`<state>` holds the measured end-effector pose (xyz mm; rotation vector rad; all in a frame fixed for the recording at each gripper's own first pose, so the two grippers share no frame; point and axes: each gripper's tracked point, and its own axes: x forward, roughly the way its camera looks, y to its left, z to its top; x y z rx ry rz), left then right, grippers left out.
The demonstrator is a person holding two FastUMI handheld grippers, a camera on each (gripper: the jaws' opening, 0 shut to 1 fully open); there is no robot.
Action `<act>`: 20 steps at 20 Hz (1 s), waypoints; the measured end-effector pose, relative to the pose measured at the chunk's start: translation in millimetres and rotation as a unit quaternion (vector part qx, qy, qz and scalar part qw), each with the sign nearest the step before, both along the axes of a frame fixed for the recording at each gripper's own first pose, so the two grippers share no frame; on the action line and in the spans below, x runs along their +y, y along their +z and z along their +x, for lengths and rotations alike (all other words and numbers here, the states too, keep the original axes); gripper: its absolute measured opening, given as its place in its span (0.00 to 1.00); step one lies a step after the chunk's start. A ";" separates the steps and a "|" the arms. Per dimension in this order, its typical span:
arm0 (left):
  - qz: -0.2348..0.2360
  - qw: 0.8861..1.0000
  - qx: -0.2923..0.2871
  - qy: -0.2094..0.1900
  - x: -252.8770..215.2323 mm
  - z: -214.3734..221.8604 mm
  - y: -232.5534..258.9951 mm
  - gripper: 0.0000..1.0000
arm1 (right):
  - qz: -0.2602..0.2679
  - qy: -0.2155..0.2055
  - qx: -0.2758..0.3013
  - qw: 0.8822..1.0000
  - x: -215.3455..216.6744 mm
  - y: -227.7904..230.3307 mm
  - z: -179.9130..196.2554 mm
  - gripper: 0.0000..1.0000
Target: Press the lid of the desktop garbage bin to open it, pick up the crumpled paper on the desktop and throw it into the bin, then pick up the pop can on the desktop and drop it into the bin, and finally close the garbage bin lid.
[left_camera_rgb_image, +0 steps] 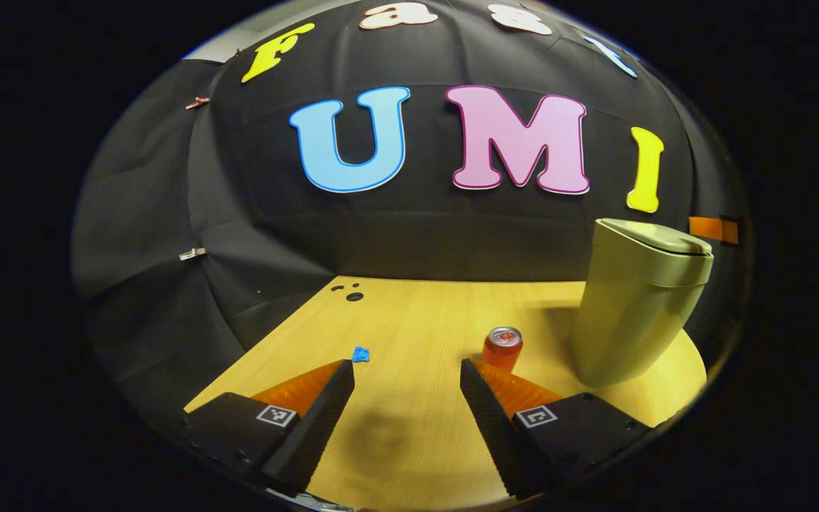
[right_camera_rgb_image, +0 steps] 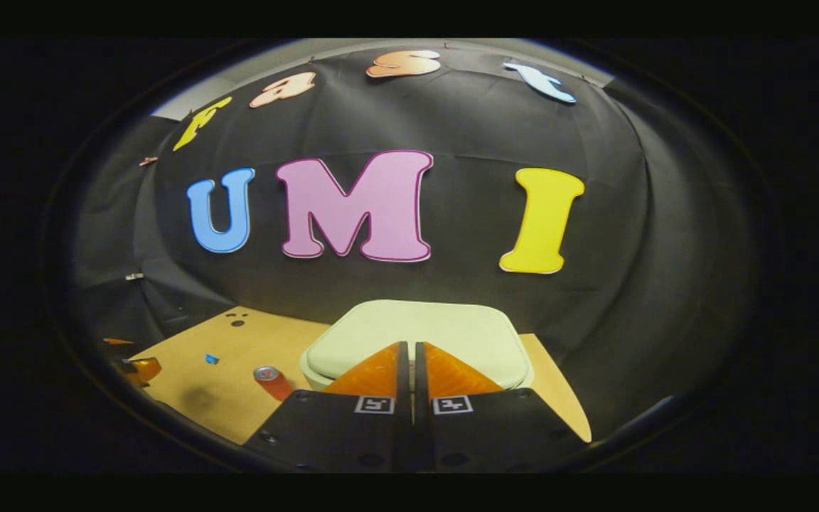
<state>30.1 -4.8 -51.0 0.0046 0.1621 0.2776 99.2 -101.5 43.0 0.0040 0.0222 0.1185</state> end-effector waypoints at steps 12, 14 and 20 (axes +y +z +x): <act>-0.014 0.999 0.017 -0.039 31.8 19.8 -27.4 0.96 | 0.025 -0.067 -0.003 0.997 -1.4 7.6 -42.4 0.00; -0.013 0.999 0.018 -0.039 53.9 29.5 -33.5 0.96 | 0.030 -0.081 0.009 0.996 6.5 0.2 -50.5 0.00; -0.027 0.999 0.025 -0.031 112.8 68.1 -56.9 0.96 | 0.021 -0.111 0.040 0.993 26.7 -25.0 -73.6 0.05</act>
